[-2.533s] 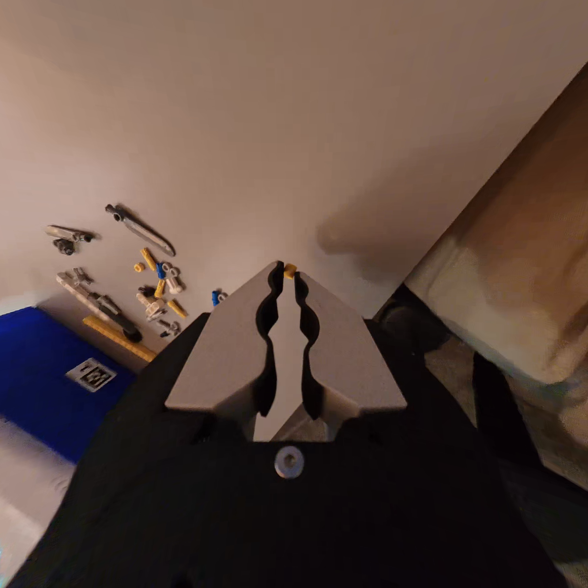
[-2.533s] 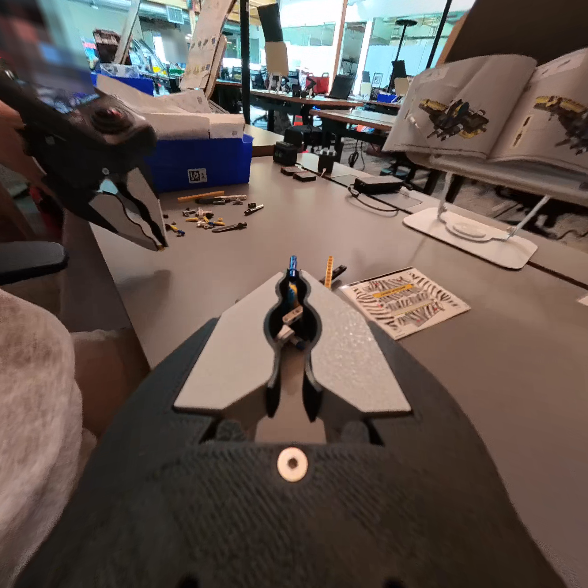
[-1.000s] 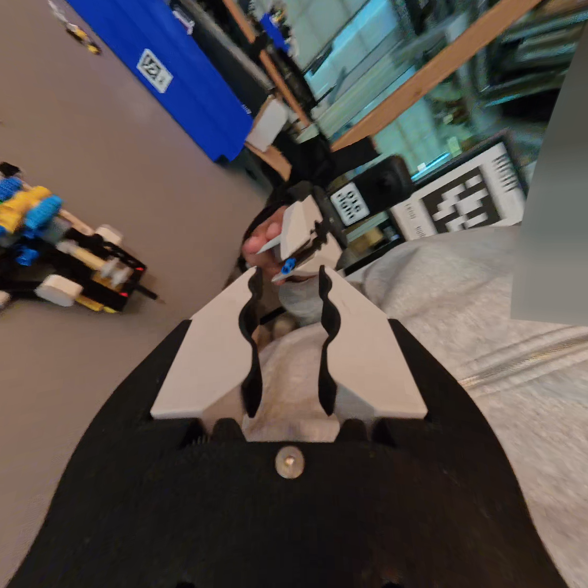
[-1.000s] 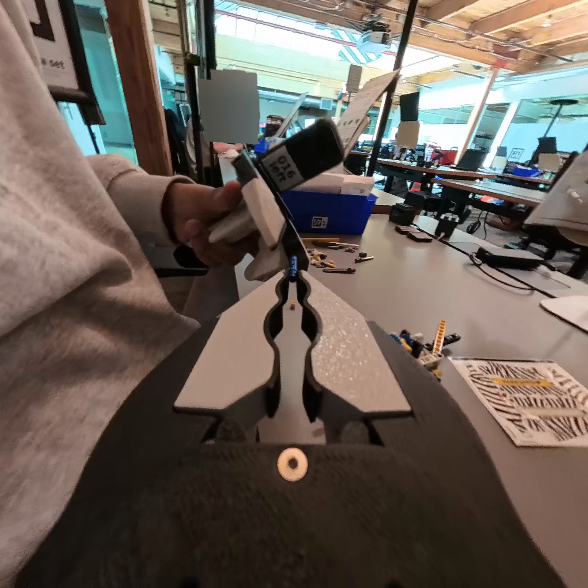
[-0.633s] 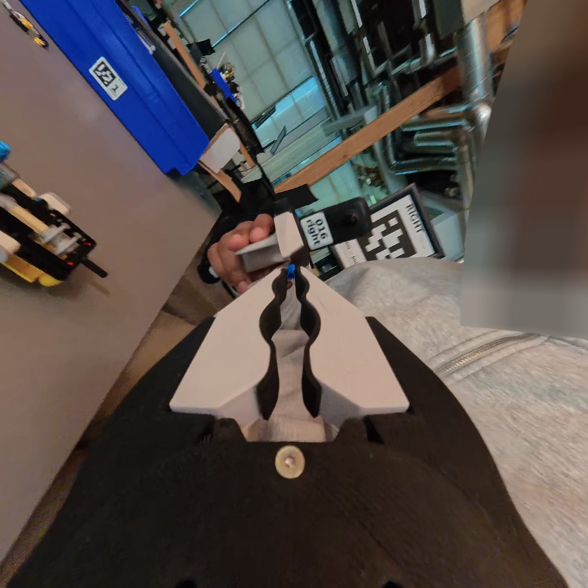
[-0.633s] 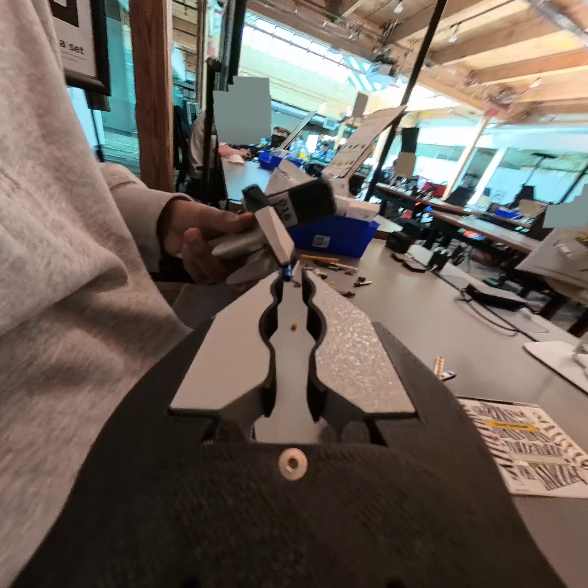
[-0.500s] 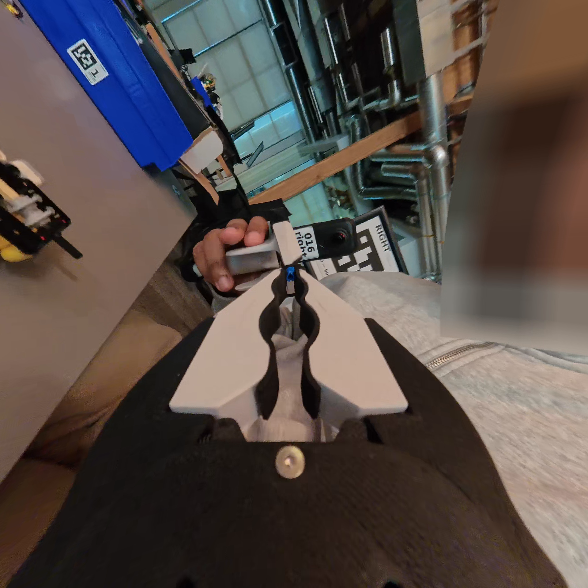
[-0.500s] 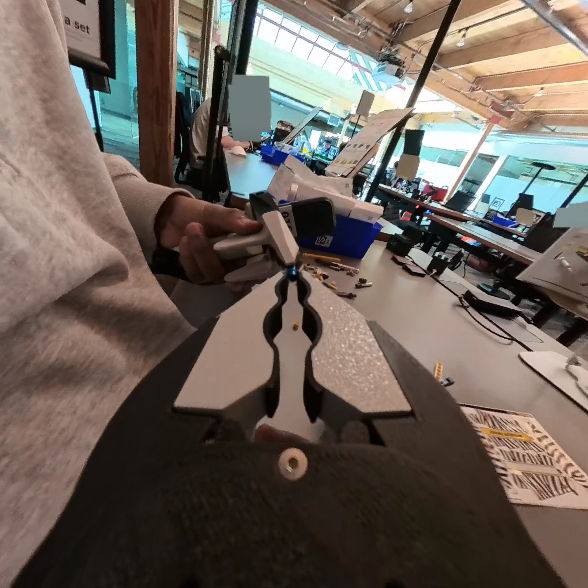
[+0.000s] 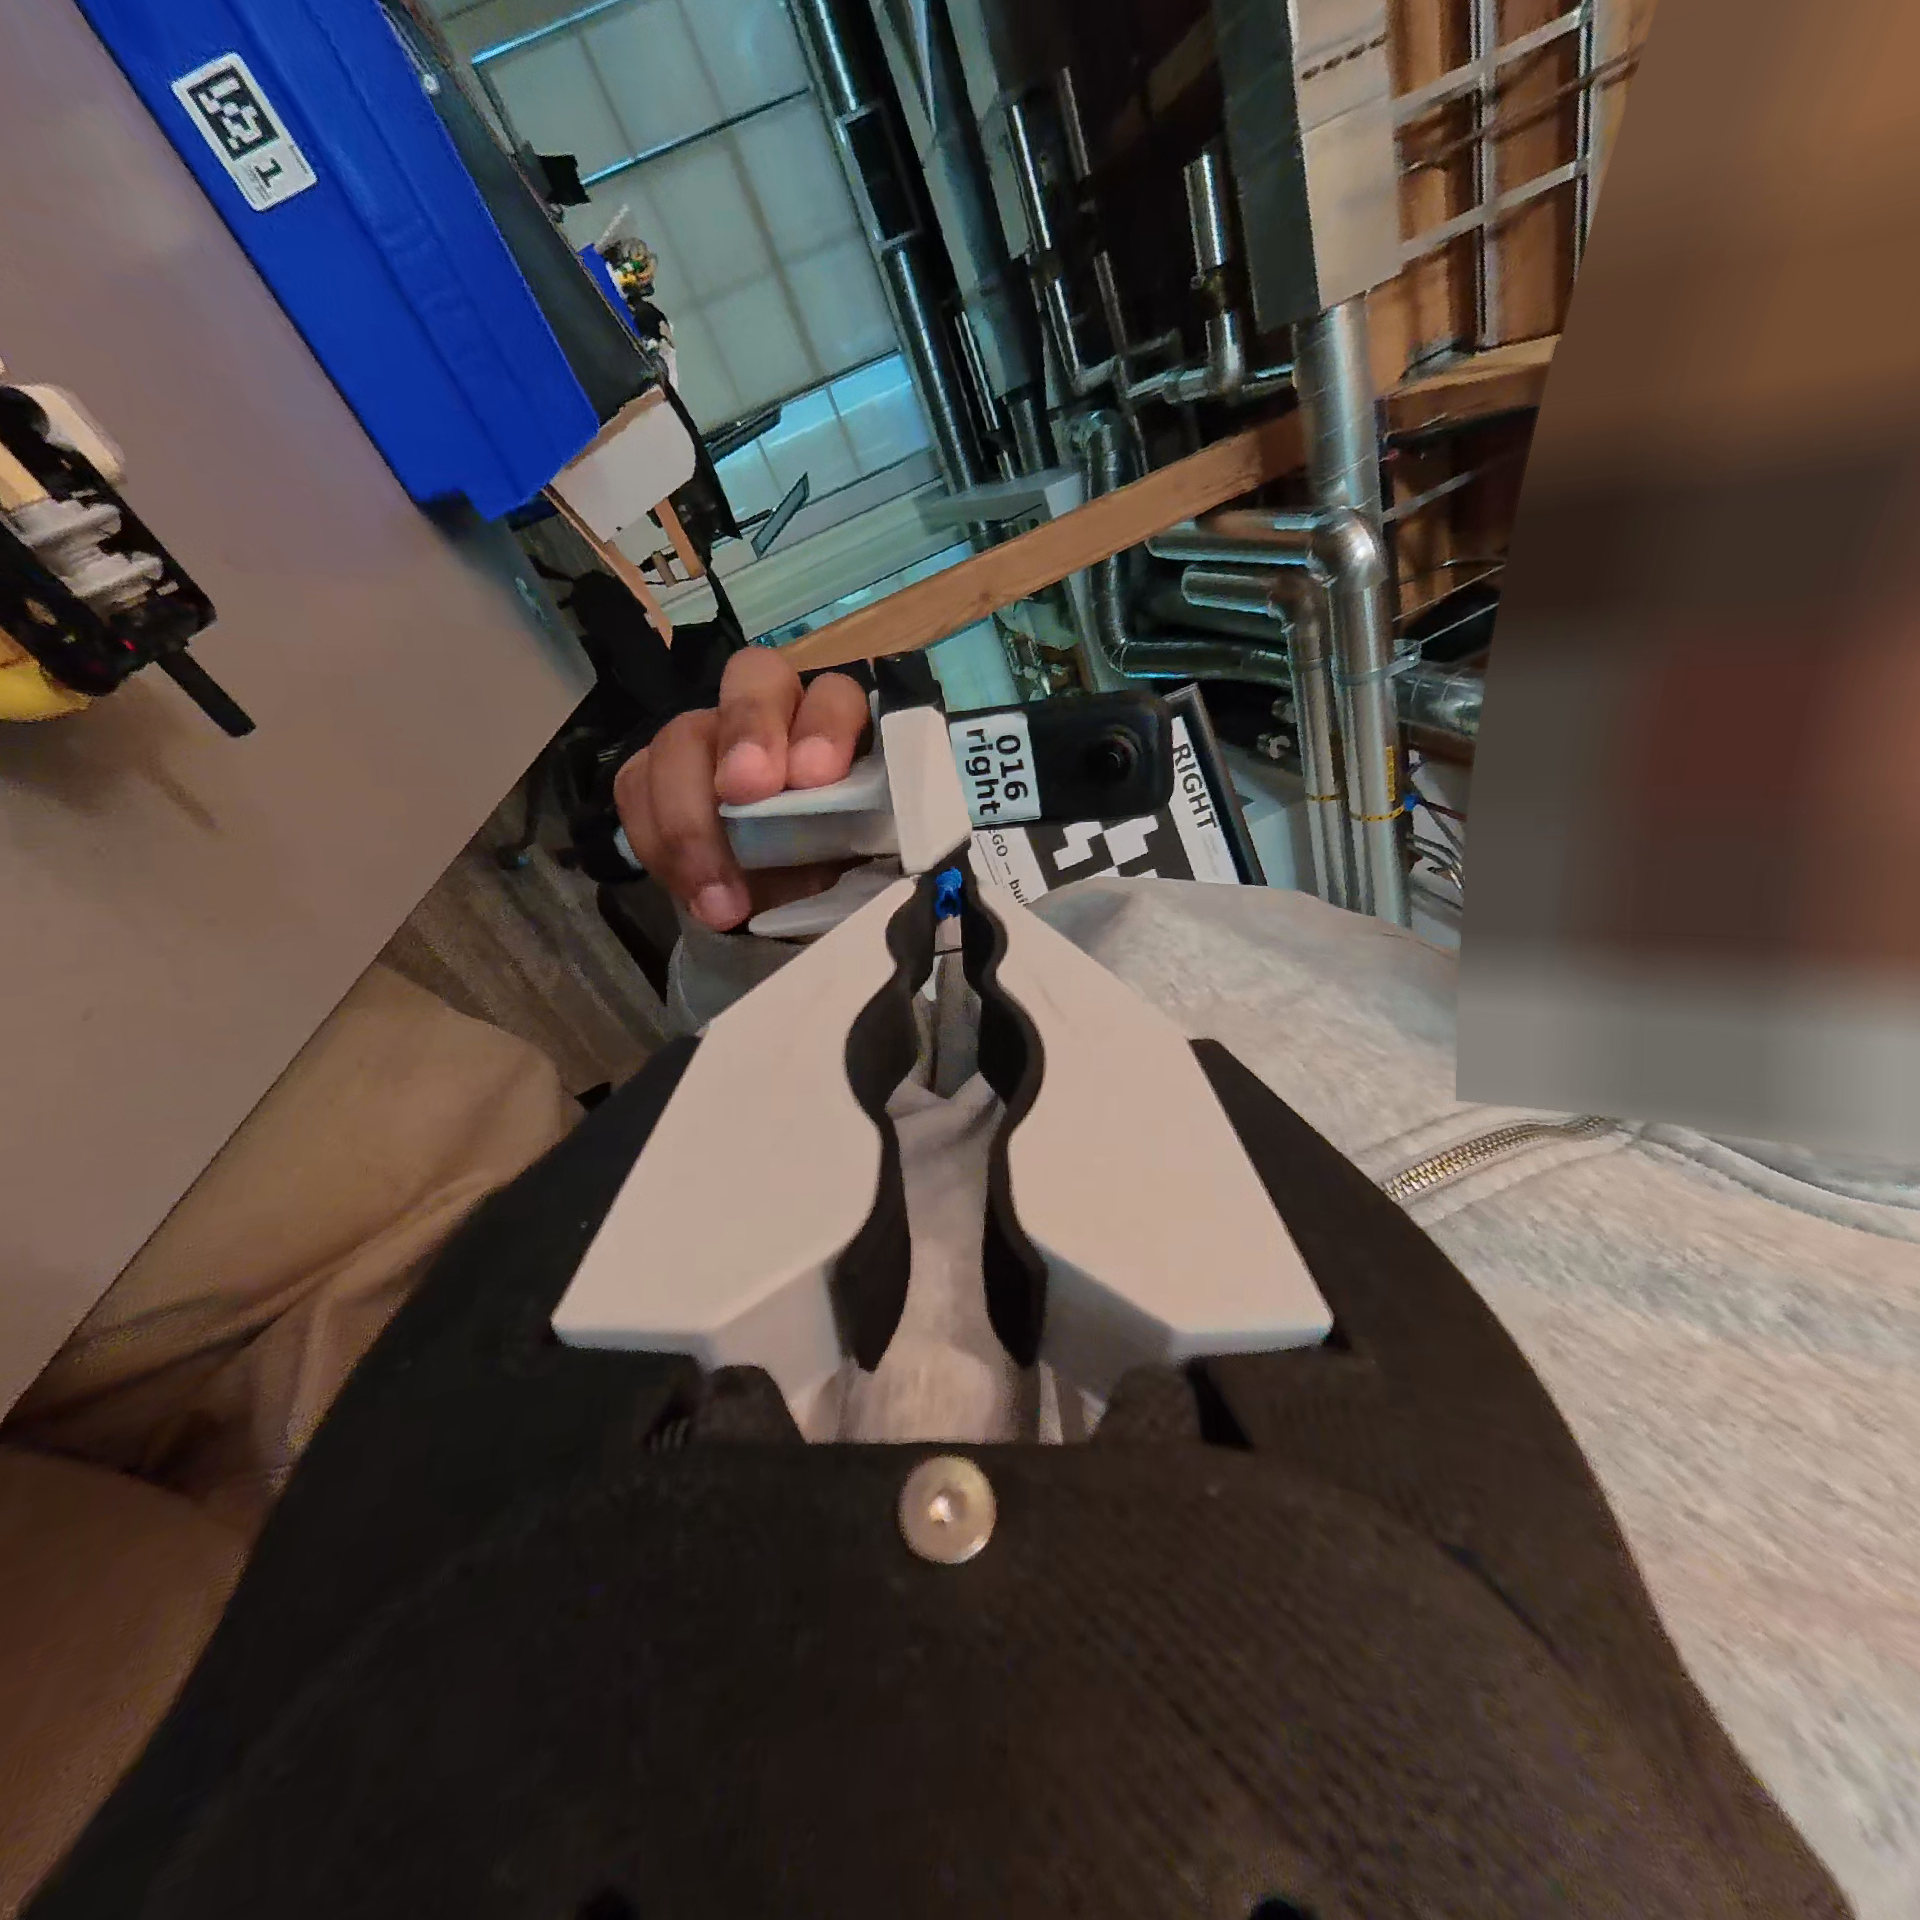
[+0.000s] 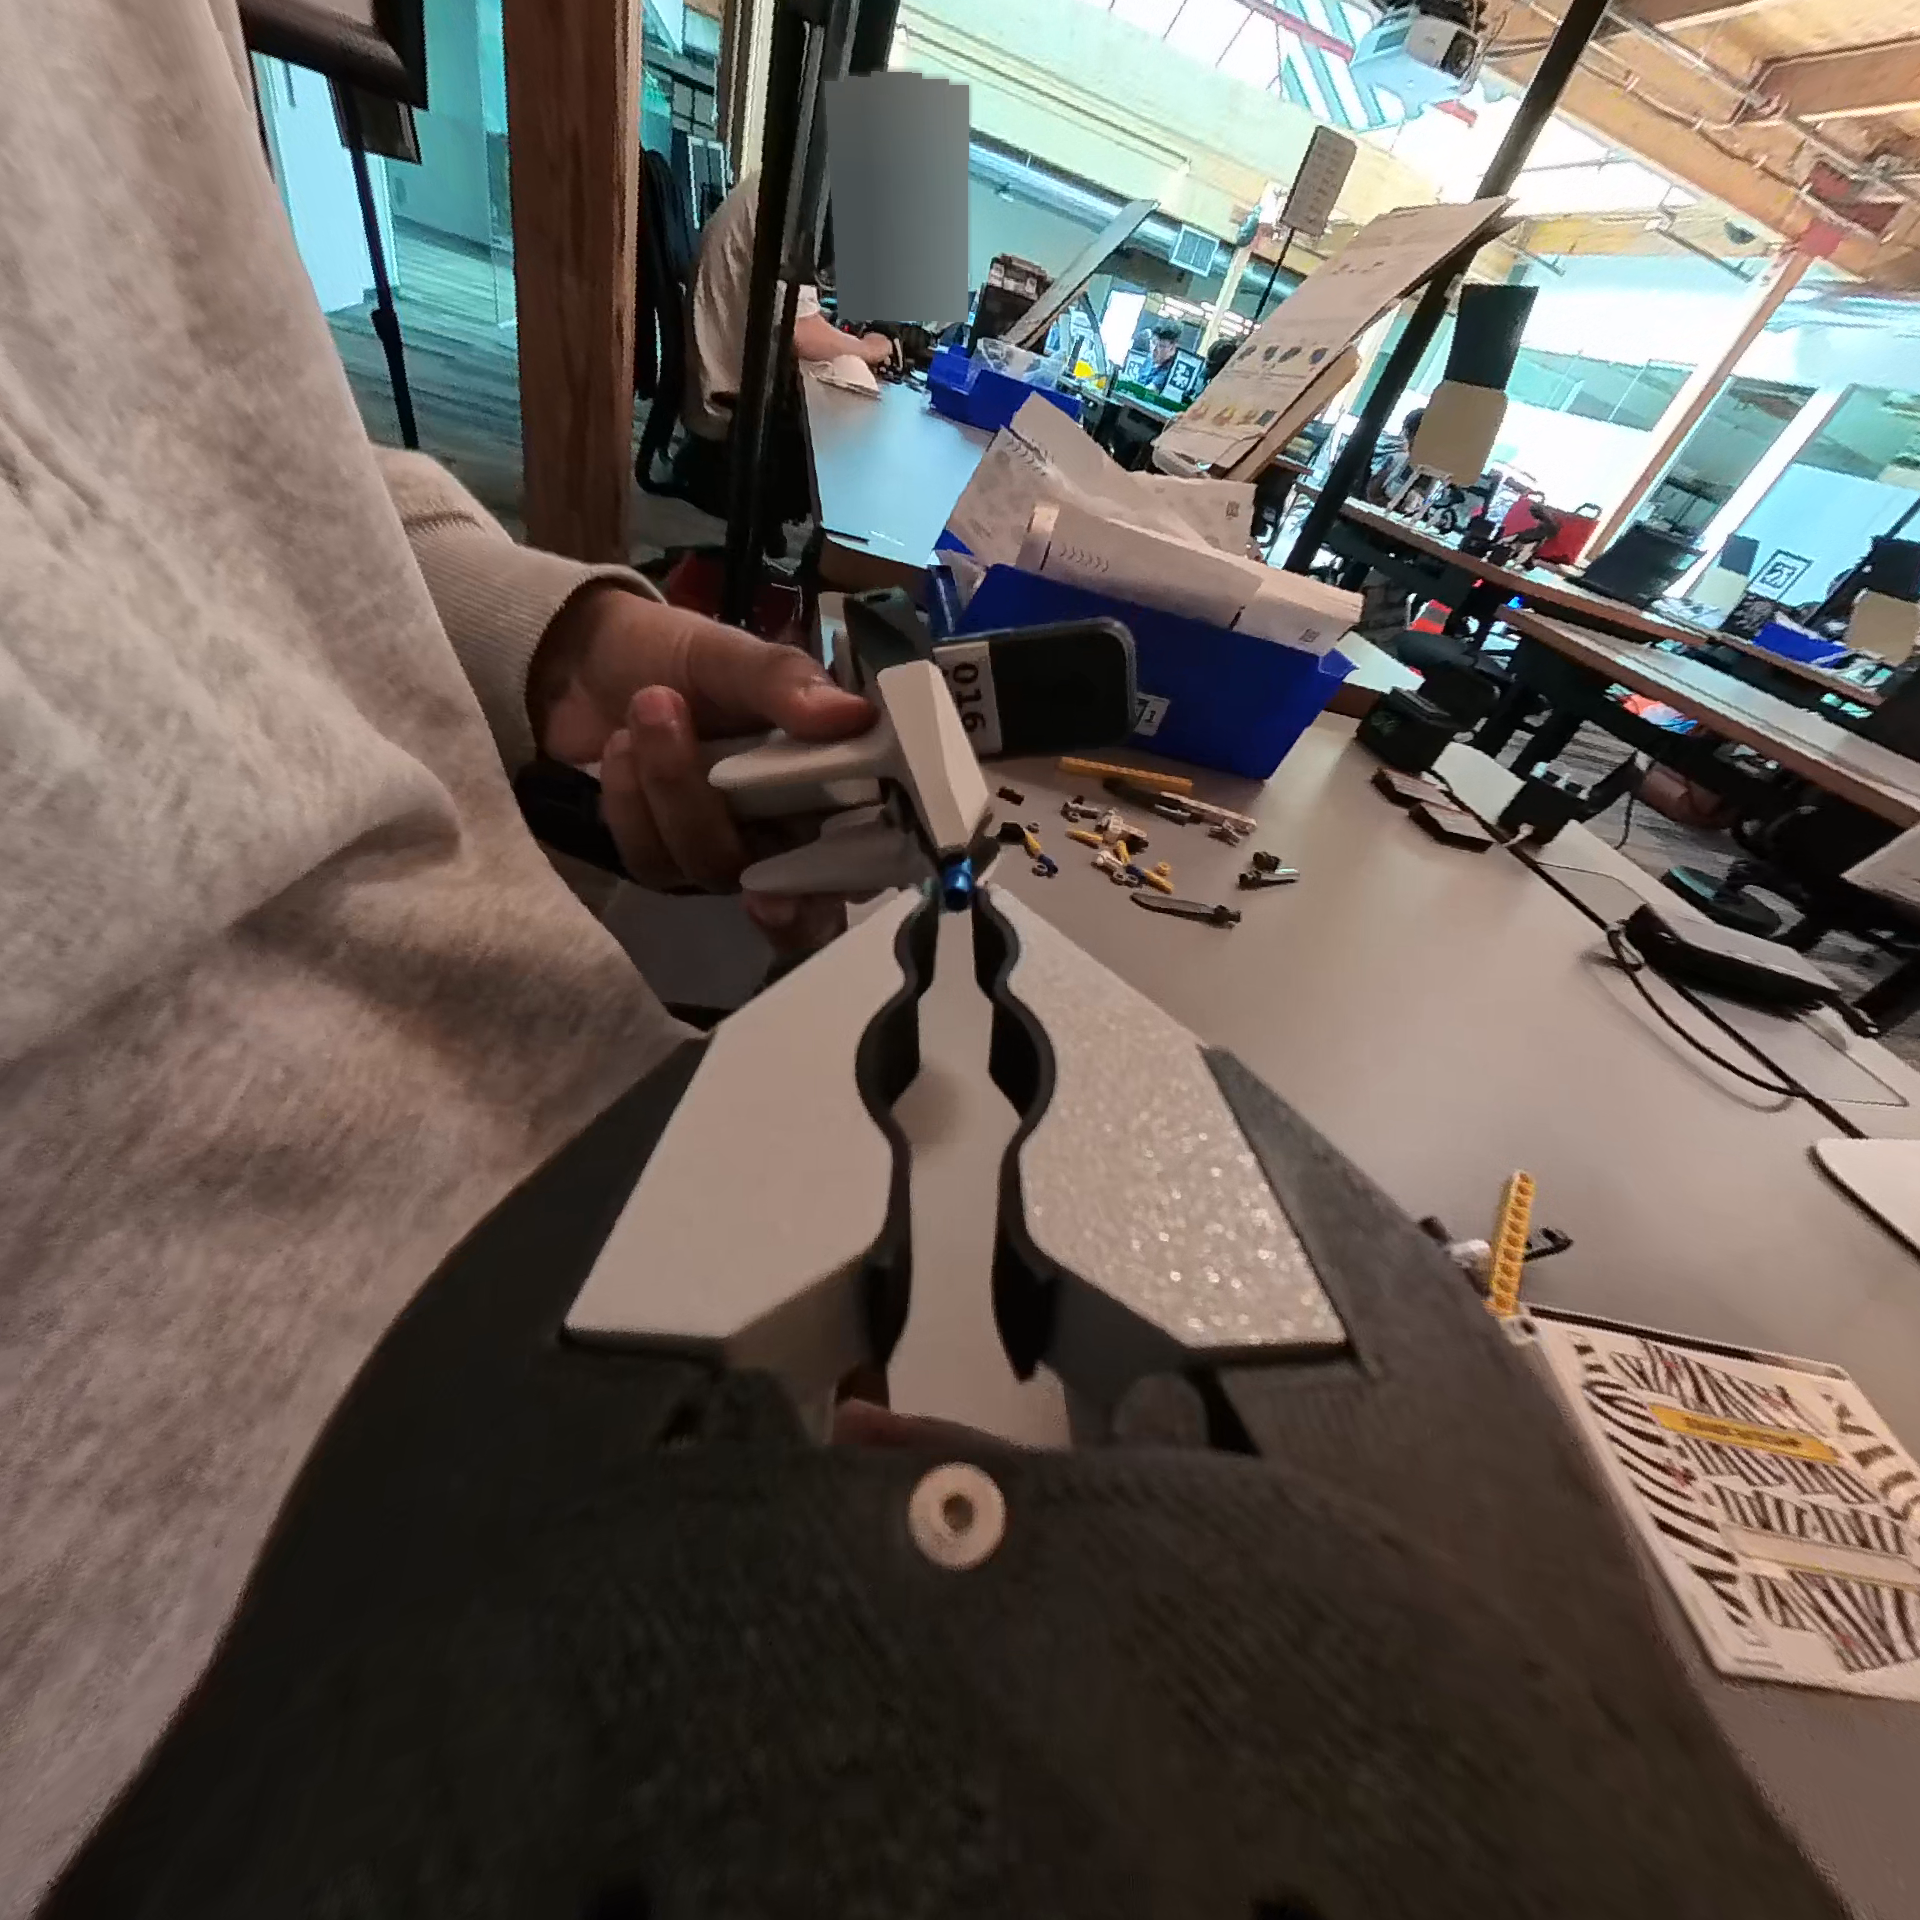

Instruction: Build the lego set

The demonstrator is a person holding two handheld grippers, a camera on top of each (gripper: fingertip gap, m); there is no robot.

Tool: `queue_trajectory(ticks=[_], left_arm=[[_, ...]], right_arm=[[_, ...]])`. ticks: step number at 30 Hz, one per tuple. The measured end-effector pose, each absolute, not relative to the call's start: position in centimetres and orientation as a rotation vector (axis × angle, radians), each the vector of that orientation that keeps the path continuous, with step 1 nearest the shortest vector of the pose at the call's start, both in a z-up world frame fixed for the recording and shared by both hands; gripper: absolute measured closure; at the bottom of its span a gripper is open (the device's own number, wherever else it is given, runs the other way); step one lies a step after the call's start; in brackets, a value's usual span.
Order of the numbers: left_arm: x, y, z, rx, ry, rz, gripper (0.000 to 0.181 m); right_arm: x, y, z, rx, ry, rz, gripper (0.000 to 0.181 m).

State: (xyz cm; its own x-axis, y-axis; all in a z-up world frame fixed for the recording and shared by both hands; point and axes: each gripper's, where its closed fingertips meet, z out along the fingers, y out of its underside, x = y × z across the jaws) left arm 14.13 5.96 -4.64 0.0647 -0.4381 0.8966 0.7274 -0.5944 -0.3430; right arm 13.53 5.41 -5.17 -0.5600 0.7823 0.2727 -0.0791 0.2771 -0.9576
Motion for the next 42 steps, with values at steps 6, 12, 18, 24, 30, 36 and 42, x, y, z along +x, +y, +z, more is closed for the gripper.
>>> queue_trajectory(ticks=[6, 12, 18, 24, 30, 36, 42], left_arm=[[13.7, 5.4, -5.2, -1.426, -0.321, -1.702, 0.179], [12.9, 4.6, -5.3, -1.383, -0.323, -1.706, 0.18], [9.6, 4.0, -7.0, -1.502, -0.366, -1.365, 0.149], [2.6, 1.4, -9.0, -1.644, -0.445, -0.735, 0.149], [-2.7, -1.4, -10.8, -1.684, -0.583, -0.582, 0.148], [-6.1, -3.0, -13.5, -1.724, -0.722, -0.542, 0.147], [-6.7, -3.2, -14.0, -1.674, -0.787, -0.653, 0.148]], right_arm=[[13.1, 4.8, -5.4, -0.66, -1.802, 1.36, 0.177], [12.3, 4.0, -5.6, -0.664, -1.865, 1.317, 0.177], [9.6, 3.8, -5.5, -0.864, -1.998, 1.327, 0.177], [4.5, 4.6, -7.9, -1.145, -2.197, 1.08, 0.178], [0.9, 4.6, -12.8, -1.324, -2.409, 0.632, 0.177], [0.1, 4.4, -15.3, -1.39, -2.552, 0.386, 0.177], [0.4, 4.3, -16.6, -1.514, -2.61, 0.286, 0.177]])
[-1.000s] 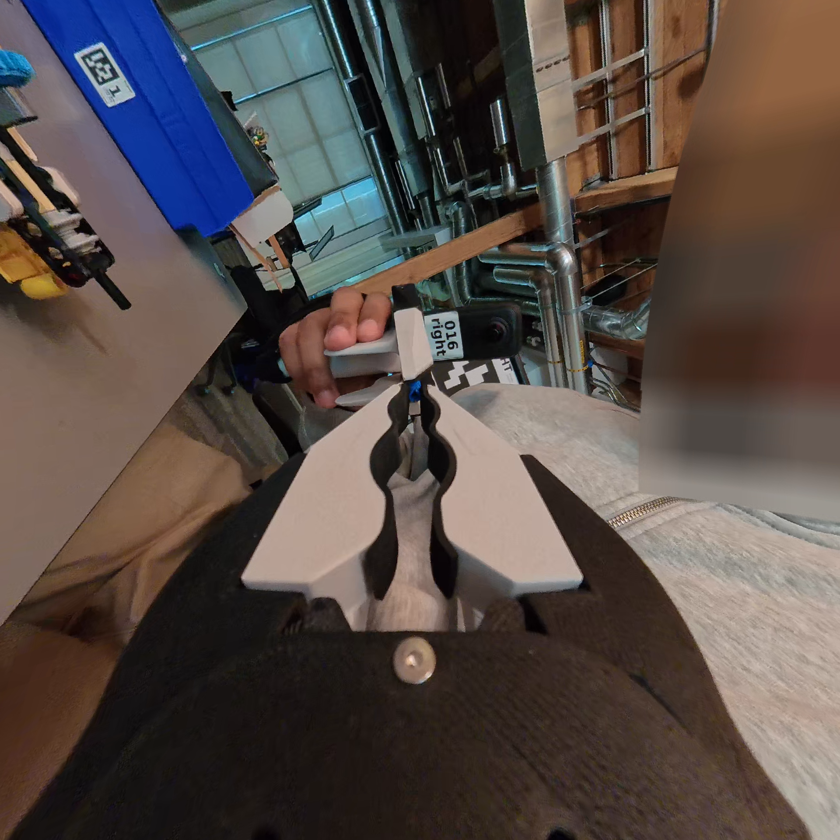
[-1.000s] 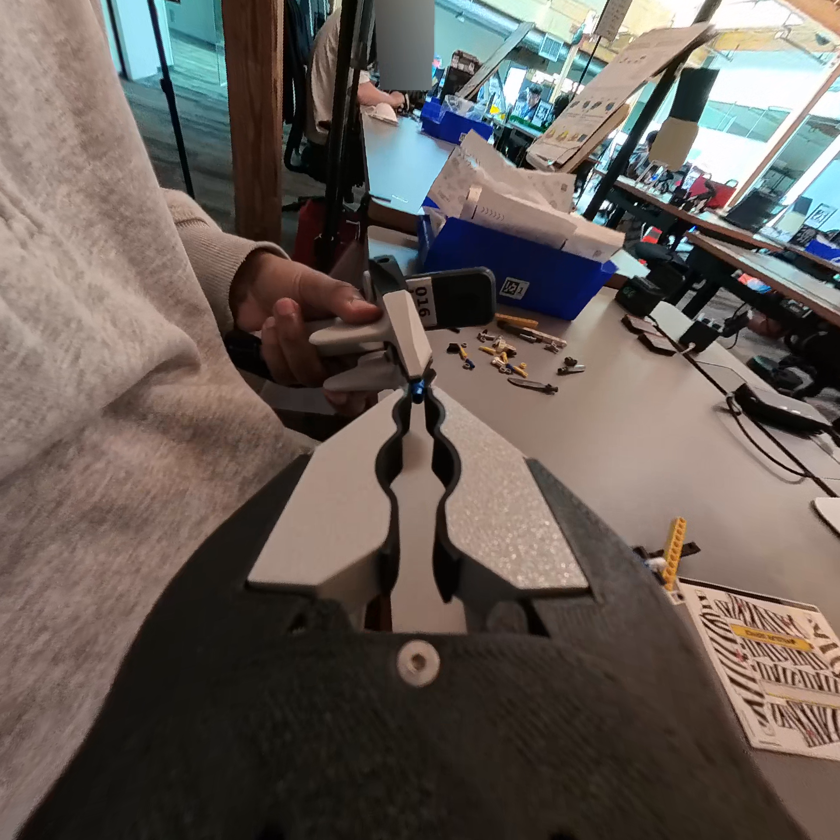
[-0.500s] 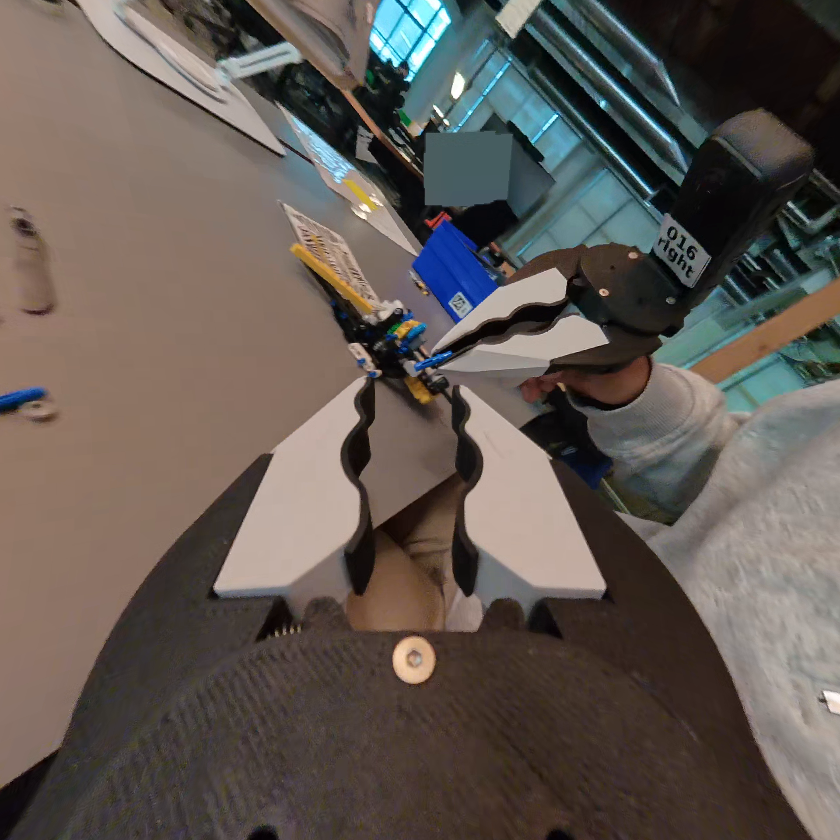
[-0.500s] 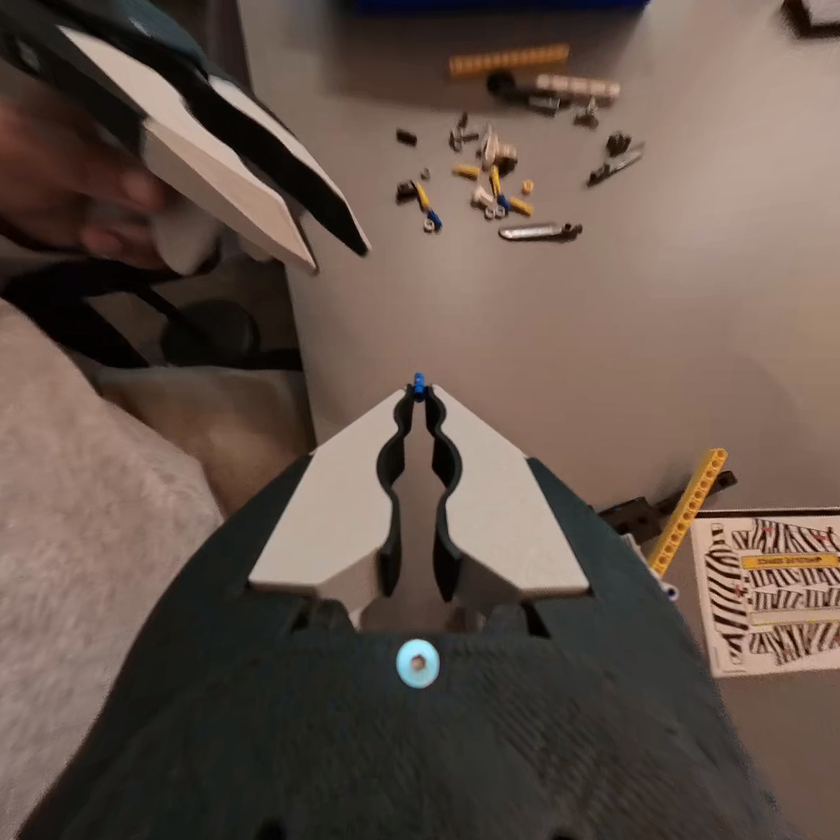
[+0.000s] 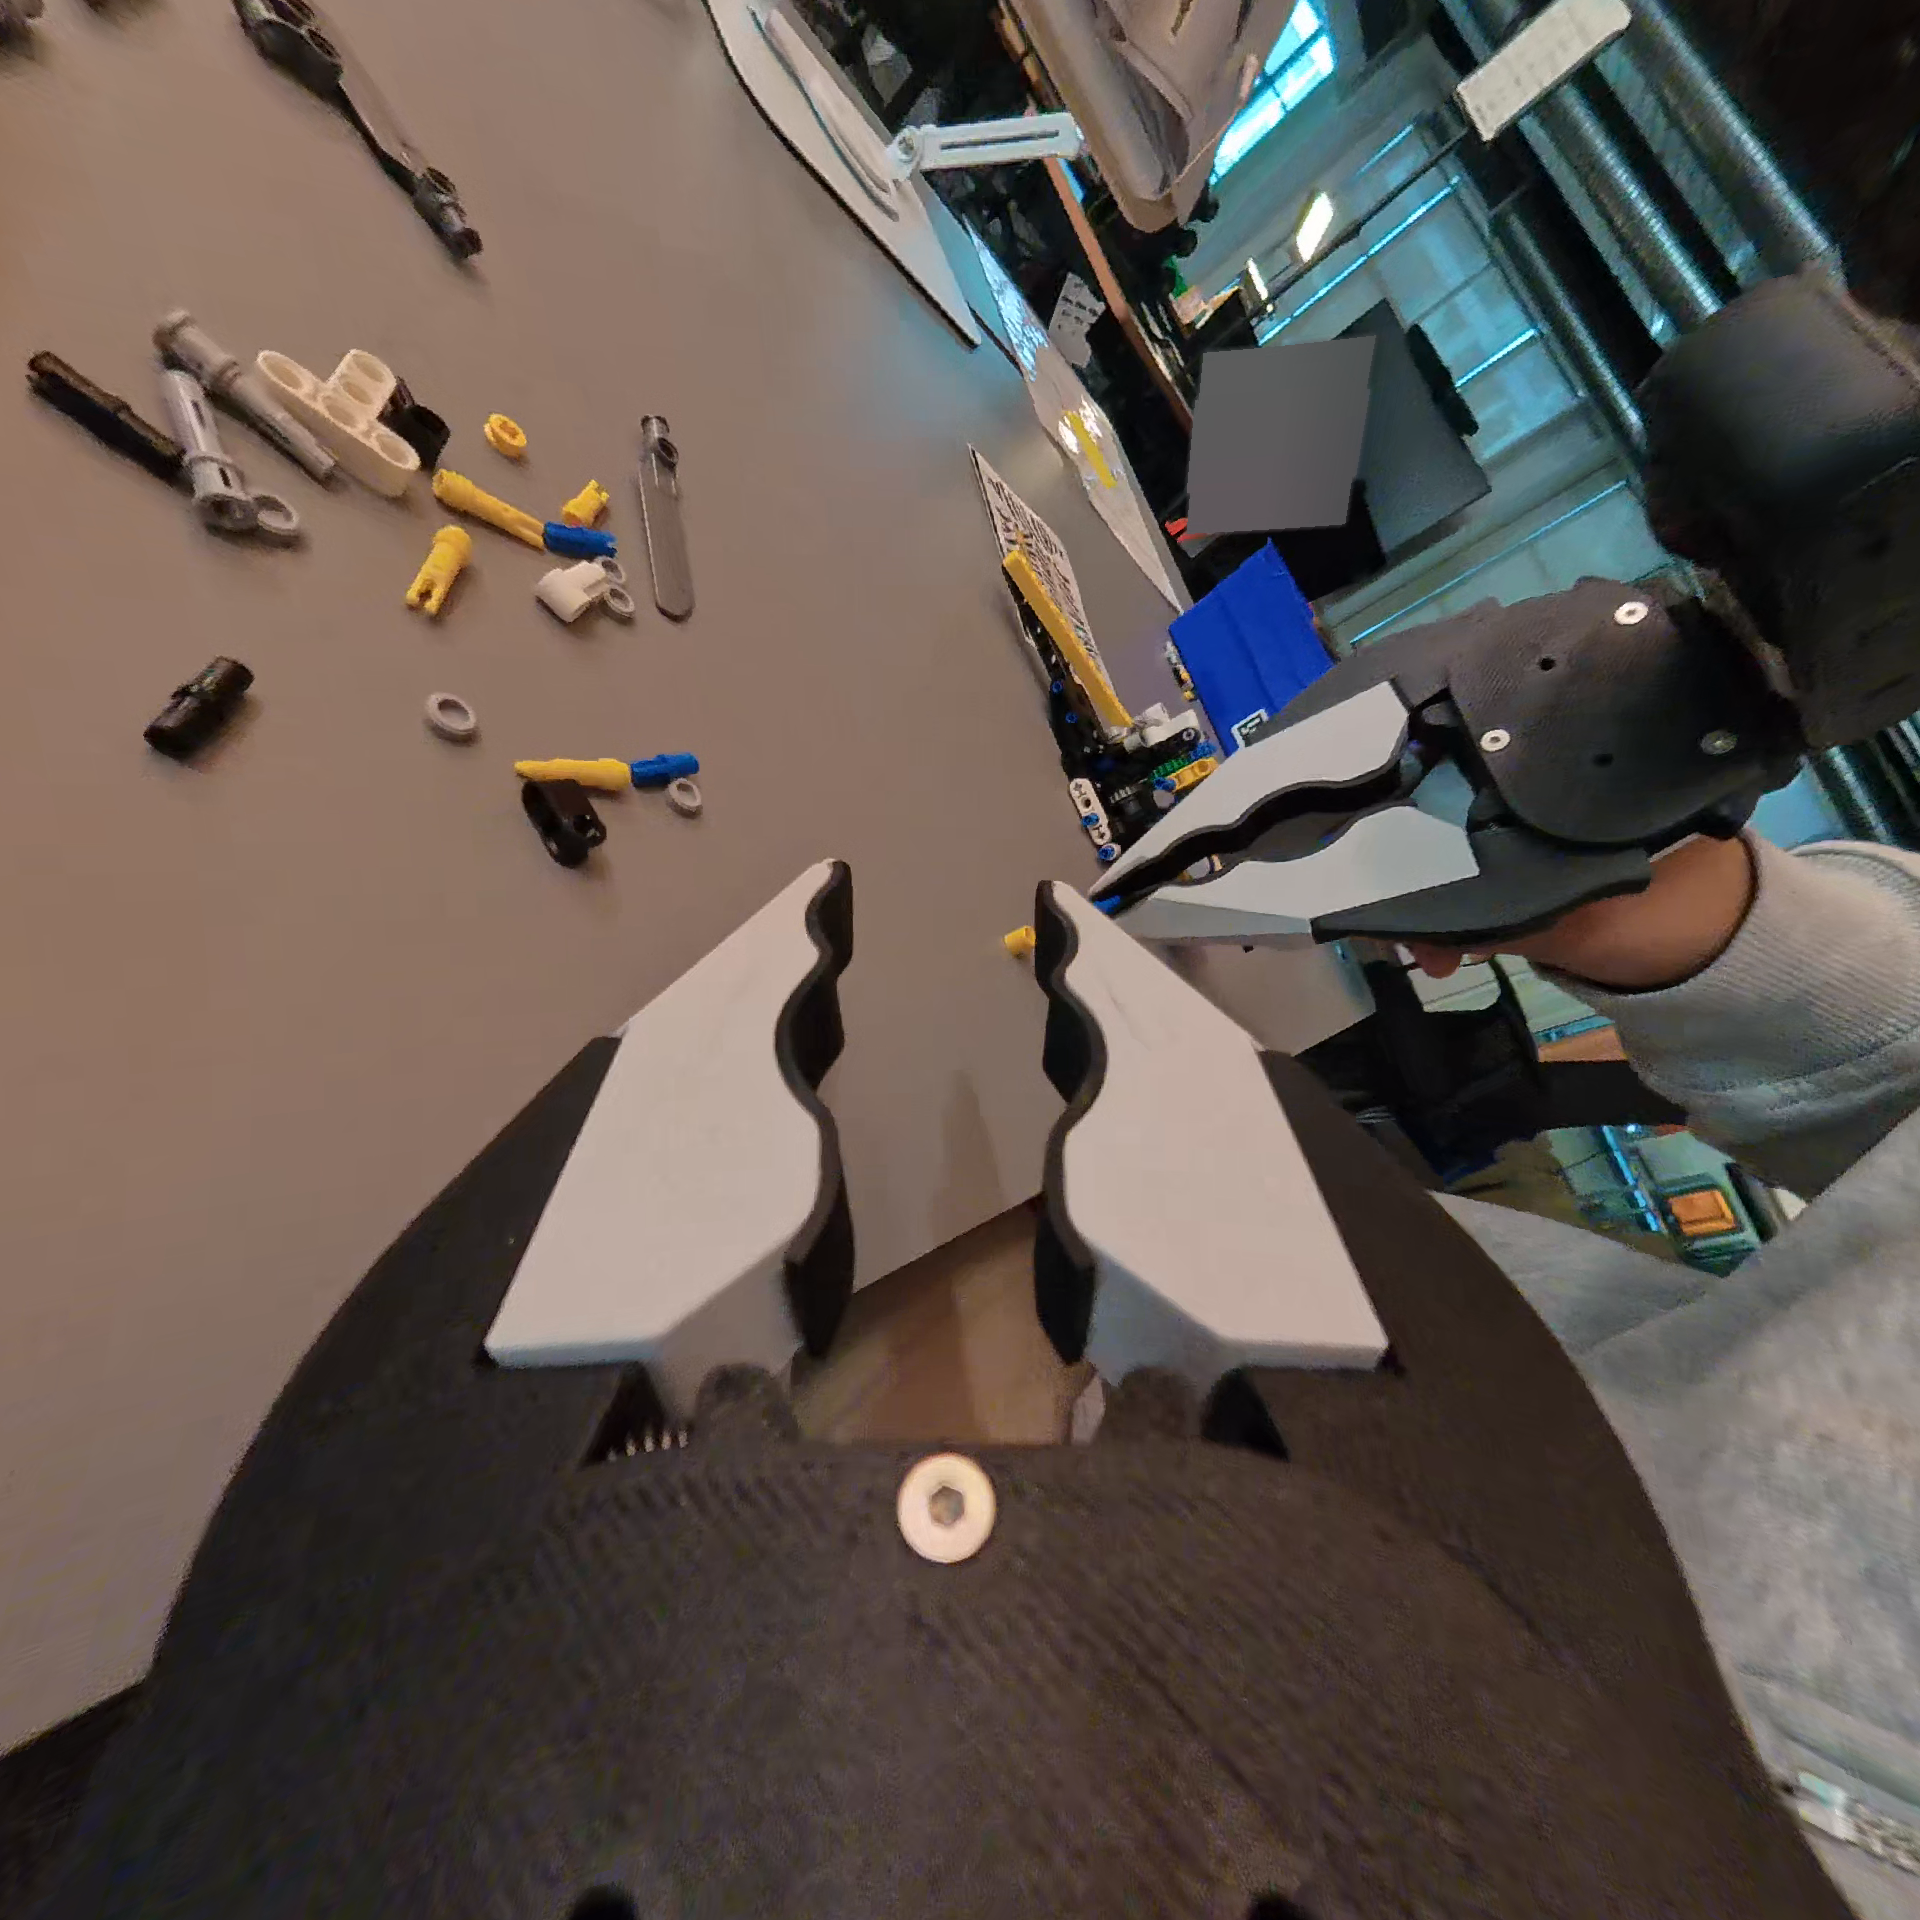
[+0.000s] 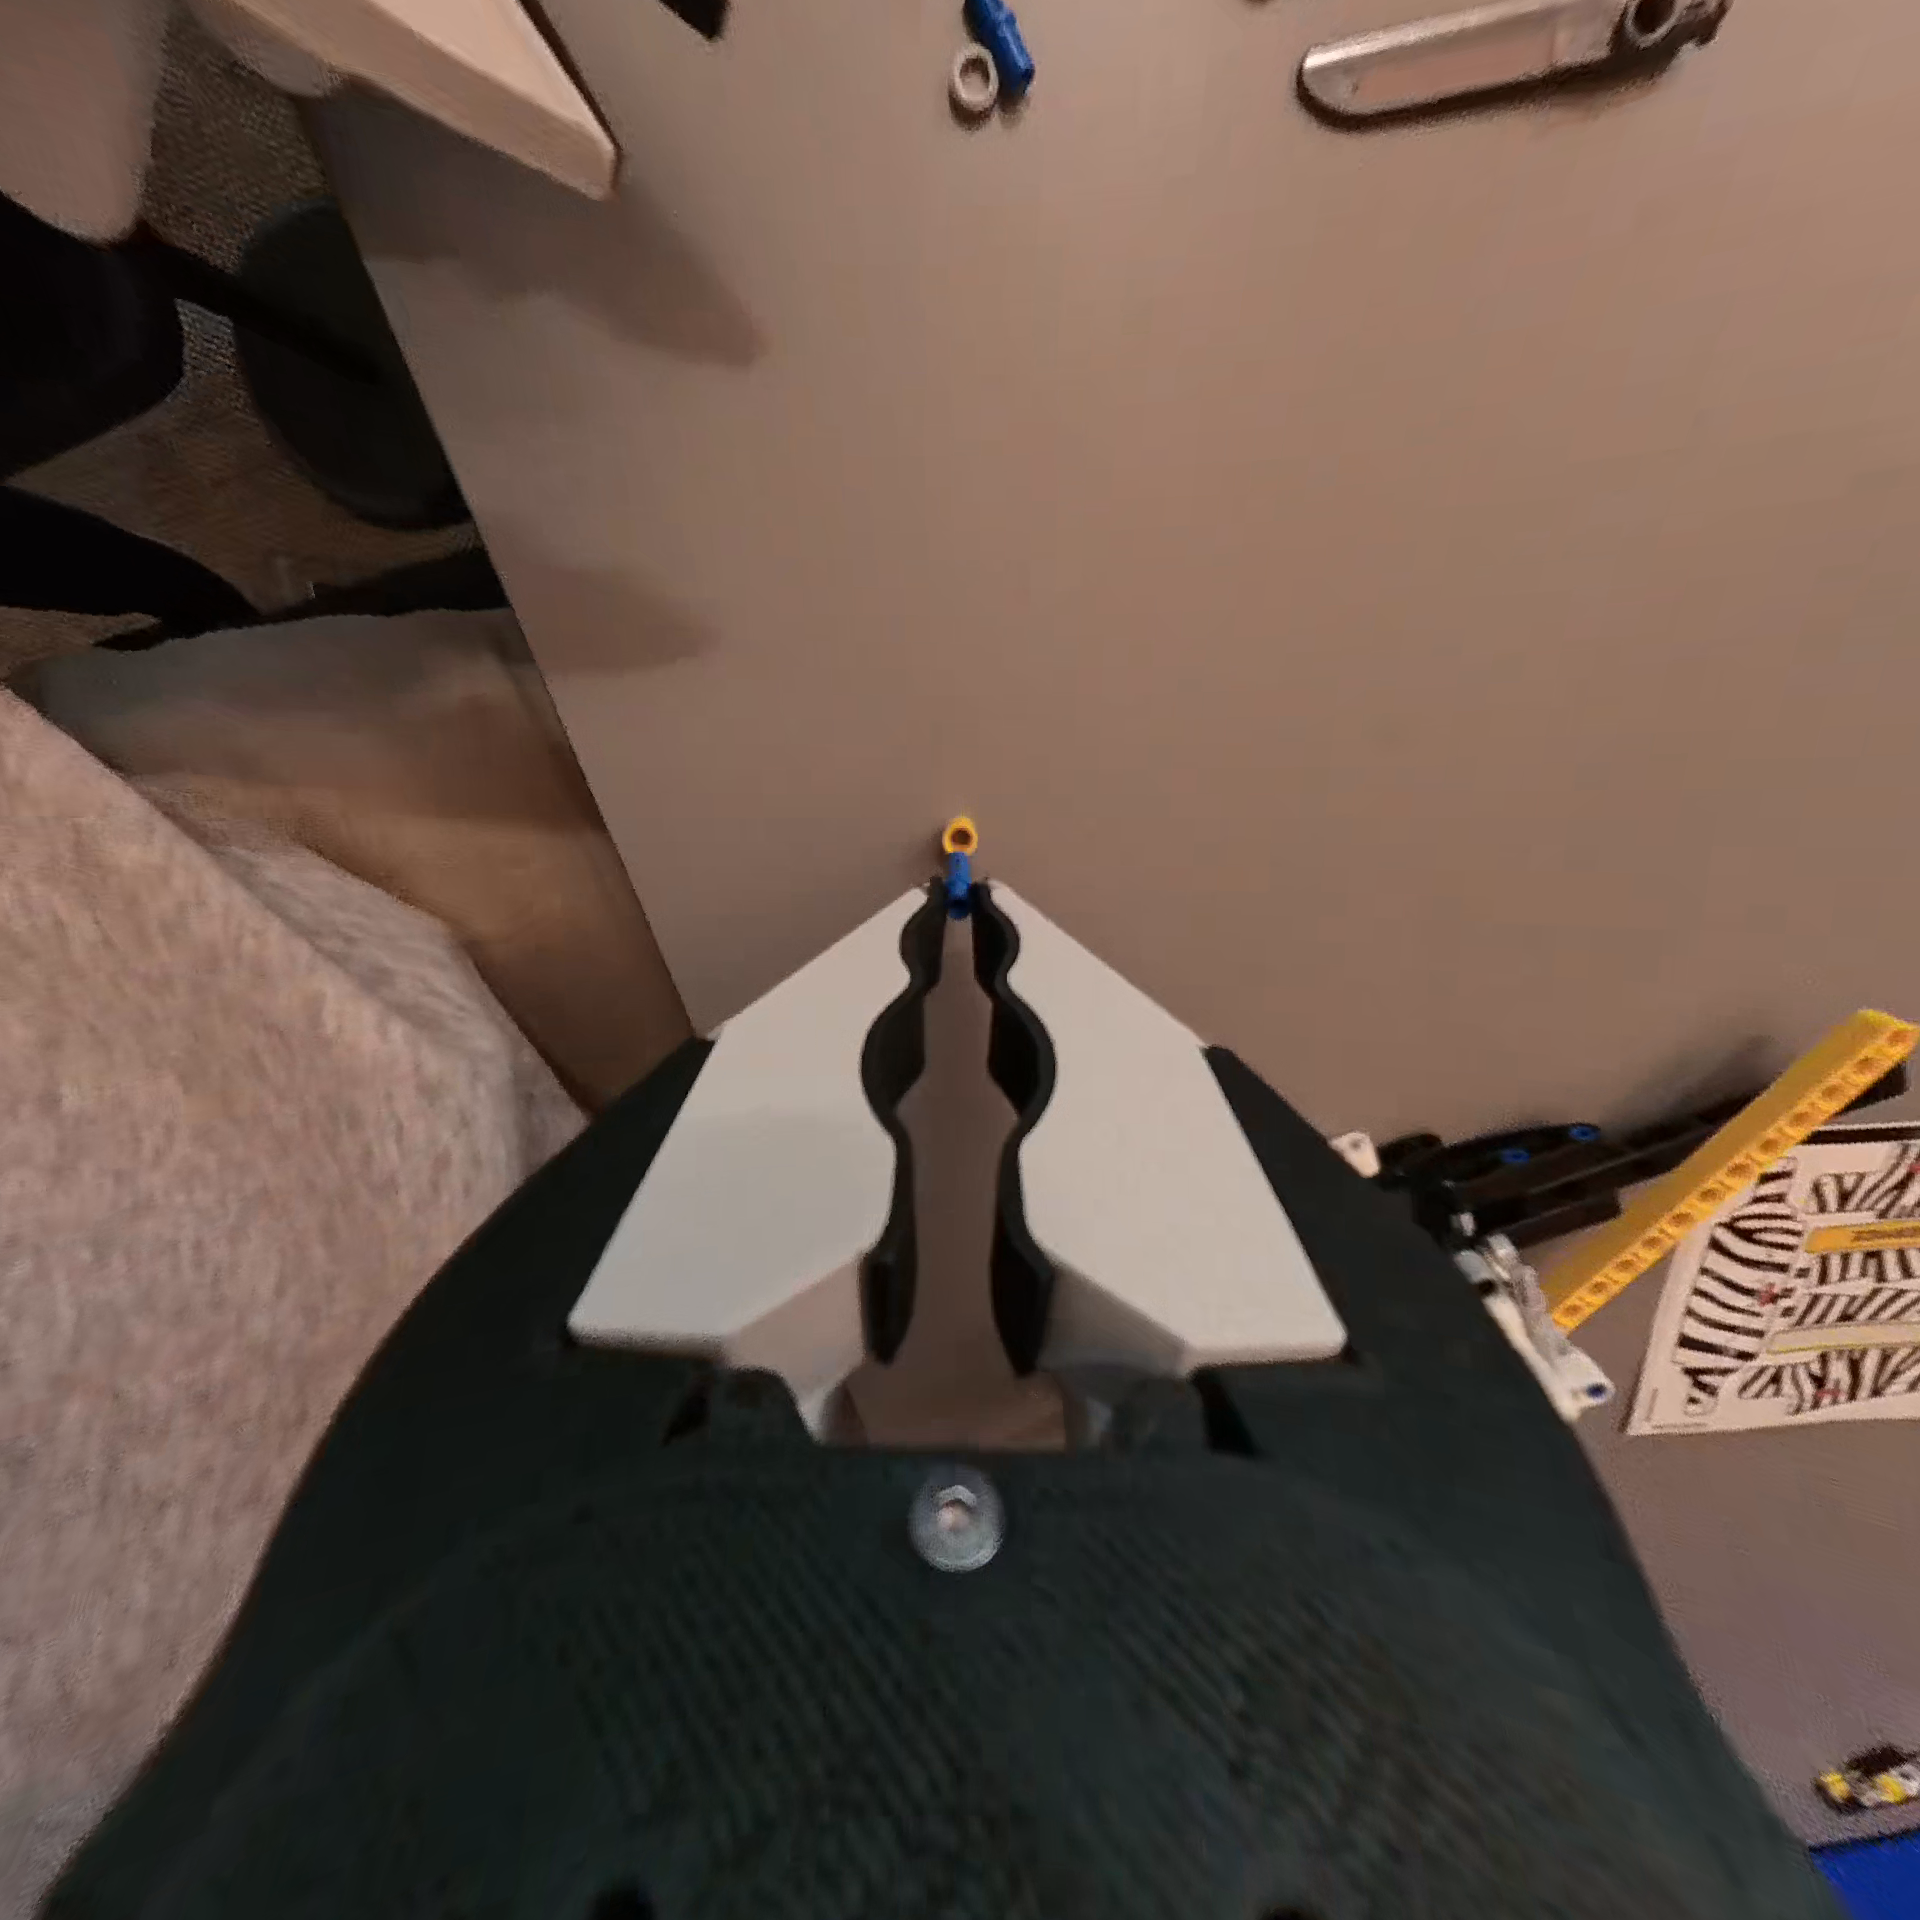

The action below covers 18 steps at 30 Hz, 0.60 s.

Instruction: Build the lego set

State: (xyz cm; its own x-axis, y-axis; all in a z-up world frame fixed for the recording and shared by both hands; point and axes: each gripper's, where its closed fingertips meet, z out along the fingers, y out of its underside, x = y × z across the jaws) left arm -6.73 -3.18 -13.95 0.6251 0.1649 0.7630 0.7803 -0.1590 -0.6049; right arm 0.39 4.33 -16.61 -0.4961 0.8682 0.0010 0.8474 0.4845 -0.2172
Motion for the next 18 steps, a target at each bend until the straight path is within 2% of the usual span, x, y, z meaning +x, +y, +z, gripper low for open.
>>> queue_trajectory(ticks=[18], left_arm=[[-6.77, -3.16, -14.21, -1.684, -0.803, -0.673, 0.161]], right_arm=[[0.02, 4.16, -17.38, -1.541, -2.658, 0.215, 0.177]])
